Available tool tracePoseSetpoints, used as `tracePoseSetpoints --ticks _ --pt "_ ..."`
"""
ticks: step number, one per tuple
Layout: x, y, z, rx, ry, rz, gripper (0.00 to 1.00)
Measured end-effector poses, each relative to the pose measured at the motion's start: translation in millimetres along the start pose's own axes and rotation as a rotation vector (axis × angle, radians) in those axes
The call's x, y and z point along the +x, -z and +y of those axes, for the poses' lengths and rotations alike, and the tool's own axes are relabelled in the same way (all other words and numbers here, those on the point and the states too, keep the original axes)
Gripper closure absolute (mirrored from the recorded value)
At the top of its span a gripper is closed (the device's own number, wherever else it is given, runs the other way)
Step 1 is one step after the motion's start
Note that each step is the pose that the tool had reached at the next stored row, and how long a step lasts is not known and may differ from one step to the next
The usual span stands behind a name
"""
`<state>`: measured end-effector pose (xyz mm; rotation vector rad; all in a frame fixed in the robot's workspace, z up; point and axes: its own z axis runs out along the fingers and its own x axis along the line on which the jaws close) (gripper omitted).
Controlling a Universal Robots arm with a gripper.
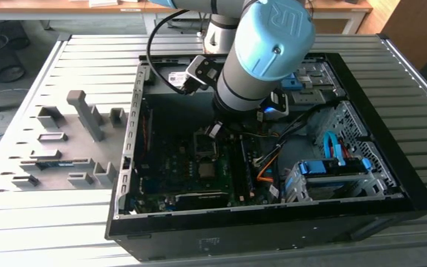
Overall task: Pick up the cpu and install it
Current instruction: 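Close the cpu cover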
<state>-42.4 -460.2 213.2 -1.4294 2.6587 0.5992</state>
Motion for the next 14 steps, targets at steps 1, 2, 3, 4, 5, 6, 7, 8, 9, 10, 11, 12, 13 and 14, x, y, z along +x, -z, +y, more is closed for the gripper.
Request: tracePoseSetpoints --ticks 1,2,3,4,5,6,7,8,9,10,11,12,13,14 --pt "0.1 0.1 0.0 -0.0004 0.000 -0.0011 0.90" --pt "0.1 0.1 0.0 -0.0006 0.000 -0.0012 0.90" --pt "0.1 0.1 0.1 -0.0007 0.000 -0.0012 0.90" --pt "0.1 0.0 0.1 -0.0007 0.000 -0.0013 0.90" --pt "0.1 0.1 0.1 -0.0007 0.000 -0.0013 0.90" --pt "0.1 0.1 0.1 -0.0007 0.000 -0.0012 0.90" --pt "0.1 0.1 0.1 -0.0006 0.000 -0.0012 0.90" --pt "0.2 0.1 0.1 -0.0006 0.000 -0.0012 0.90" --pt "0.2 0.1 0.1 -0.0006 0.000 -0.0011 0.90" --pt "0.2 0.1 0.1 -0.0006 0.000 -0.0011 0.90" --pt "0.2 0.1 0.1 -0.0006 0.000 -0.0011 0.90" --pt "0.2 0.1 0.0 -0.0006 0.000 -0.0011 0.90" --pt "-0.2 0.0 -0.7 -0.0009 0.000 -0.0010 0.90" --pt "-1.2 -0.1 -2.4 -0.0009 0.000 -0.0009 0.90"
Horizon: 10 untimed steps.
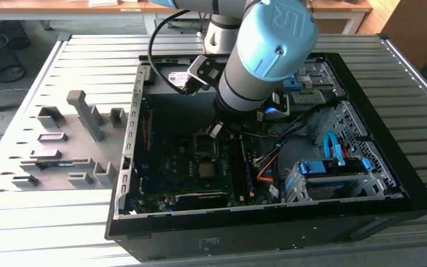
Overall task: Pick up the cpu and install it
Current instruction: 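Close the cpu cover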
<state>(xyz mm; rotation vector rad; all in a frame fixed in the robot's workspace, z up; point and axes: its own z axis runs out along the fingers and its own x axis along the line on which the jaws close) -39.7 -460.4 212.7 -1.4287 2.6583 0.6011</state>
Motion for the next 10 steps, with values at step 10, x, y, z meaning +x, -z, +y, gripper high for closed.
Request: tracePoseSetpoints --ticks 10 --pt "-3.3 -11.7 -13.8 -0.0054 -0.002 0.0025 0.90"
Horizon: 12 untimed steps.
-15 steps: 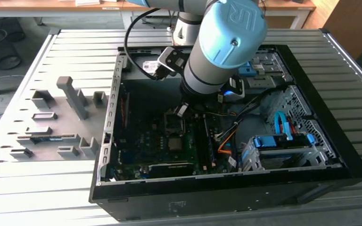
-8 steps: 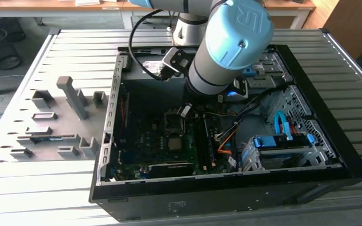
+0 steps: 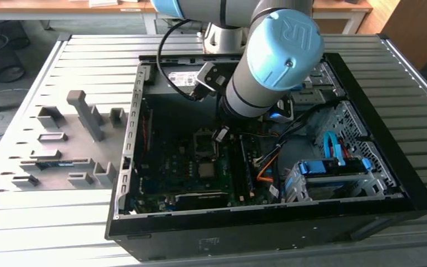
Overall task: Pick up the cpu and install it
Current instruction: 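Close the cpu cover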
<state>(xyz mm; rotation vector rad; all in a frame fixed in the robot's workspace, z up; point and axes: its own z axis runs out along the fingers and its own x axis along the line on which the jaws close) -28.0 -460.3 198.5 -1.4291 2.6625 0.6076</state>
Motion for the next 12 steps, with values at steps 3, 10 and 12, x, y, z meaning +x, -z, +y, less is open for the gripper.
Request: tracePoseSetpoints --ticks 3,10,12 --pt "0.8 -3.2 -1.1 -0.0005 0.001 0.0006 0.90" --pt "1.8 -7.4 -2.6 -0.0011 0.004 0.0014 0.90" --pt "2.1 -8.6 -3.0 -0.0012 0.004 0.0014 0.90"
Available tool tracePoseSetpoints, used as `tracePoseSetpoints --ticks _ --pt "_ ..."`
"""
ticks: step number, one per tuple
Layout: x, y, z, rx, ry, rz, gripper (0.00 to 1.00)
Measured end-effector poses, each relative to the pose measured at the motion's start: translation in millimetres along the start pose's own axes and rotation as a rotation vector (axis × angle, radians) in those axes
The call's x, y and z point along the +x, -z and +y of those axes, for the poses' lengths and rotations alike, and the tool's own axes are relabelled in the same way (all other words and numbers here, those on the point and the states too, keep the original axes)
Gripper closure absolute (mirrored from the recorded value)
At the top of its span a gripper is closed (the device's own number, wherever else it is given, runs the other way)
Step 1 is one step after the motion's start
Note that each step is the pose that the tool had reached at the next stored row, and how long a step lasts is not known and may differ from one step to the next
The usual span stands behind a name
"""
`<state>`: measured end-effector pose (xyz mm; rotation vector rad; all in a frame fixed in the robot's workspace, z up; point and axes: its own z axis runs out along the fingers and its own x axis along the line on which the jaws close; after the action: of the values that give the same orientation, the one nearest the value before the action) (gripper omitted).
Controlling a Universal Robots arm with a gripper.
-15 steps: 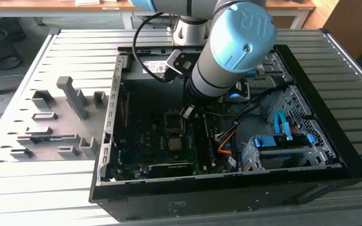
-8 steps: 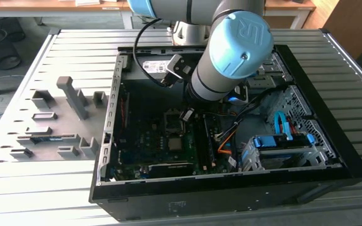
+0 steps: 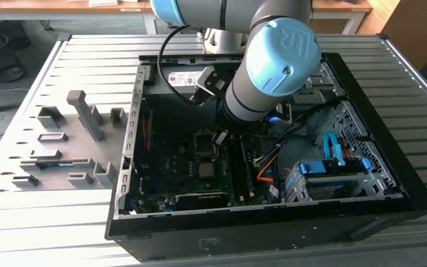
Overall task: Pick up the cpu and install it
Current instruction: 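Close the cpu cover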
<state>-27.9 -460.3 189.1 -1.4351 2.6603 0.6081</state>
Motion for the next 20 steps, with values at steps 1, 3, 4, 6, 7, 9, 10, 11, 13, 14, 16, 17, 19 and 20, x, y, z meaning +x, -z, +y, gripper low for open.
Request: tracePoseSetpoints --ticks 1,3,4,6,7,9,10,11,13,14,16,17,19,20 --pt "0.1 -0.3 -0.1 0.0001 0.000 0.0001 0.90" --pt "0.2 -0.5 -0.2 0.0001 0.000 0.0003 0.90" --pt "0.4 -0.6 0.2 0.0001 0.000 0.0002 0.90" --pt "2.0 -1.0 2.4 0.0009 0.000 -0.0004 0.90" --pt "2.9 -1.3 3.7 0.0017 0.001 -0.0011 0.90" --pt "4.6 -1.5 6.3 0.0039 0.002 -0.0025 0.90" --pt "5.3 -1.4 7.5 0.0054 0.003 -0.0033 0.90" --pt "6.0 -1.1 8.8 0.0068 0.003 -0.0041 0.90" --pt "6.9 -0.6 10.7 0.0092 0.004 -0.0056 0.90" --pt "7.3 -0.3 11.7 0.0102 0.005 -0.0064 0.90" --pt "8.3 0.7 13.8 0.0123 0.006 -0.0076 0.90" --pt "8.7 1.2 14.8 0.0135 0.006 -0.0082 0.90" --pt "9.7 2.5 17.2 0.0154 0.008 -0.0098 0.90" --pt "9.9 3.2 18.1 0.0160 0.008 -0.0106 0.90"
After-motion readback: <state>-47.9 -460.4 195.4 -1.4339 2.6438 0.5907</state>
